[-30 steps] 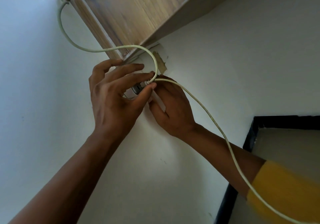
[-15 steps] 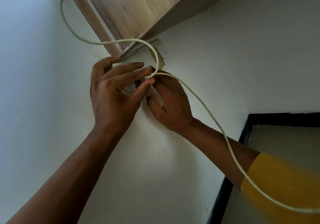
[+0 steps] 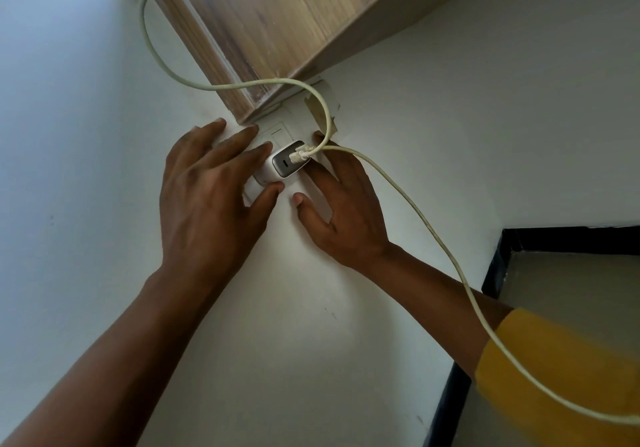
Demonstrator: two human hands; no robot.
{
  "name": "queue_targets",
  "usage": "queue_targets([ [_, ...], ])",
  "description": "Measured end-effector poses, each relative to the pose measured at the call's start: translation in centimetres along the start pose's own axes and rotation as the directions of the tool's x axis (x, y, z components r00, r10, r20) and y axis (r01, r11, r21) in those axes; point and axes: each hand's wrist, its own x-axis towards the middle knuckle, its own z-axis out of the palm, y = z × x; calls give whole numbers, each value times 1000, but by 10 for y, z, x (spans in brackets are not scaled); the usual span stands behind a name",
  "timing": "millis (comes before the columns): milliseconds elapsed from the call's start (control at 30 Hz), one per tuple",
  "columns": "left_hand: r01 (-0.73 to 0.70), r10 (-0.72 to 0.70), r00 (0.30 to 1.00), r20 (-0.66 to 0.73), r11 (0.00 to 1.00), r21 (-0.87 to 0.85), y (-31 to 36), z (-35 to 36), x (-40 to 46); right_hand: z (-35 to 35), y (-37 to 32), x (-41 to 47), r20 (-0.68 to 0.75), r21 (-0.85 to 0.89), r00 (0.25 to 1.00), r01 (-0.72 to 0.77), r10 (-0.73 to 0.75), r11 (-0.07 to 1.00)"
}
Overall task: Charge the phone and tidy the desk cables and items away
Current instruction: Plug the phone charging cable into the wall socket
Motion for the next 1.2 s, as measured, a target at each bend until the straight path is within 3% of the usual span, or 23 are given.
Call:
queue_targets([
  [700, 47, -47, 999, 1, 997, 63, 7, -3, -1, -3, -10, -5, 41, -95, 998, -44, 49, 995],
  [1000, 150, -155, 985, -77, 986, -68, 28, 12, -34, -11, -12, -33, 107, -158, 991, -61, 79, 986],
  [1200, 211, -240, 965, -111, 952, -222, 53, 20, -55, -32, -25, -64, 138, -220, 962, -202, 236, 954],
])
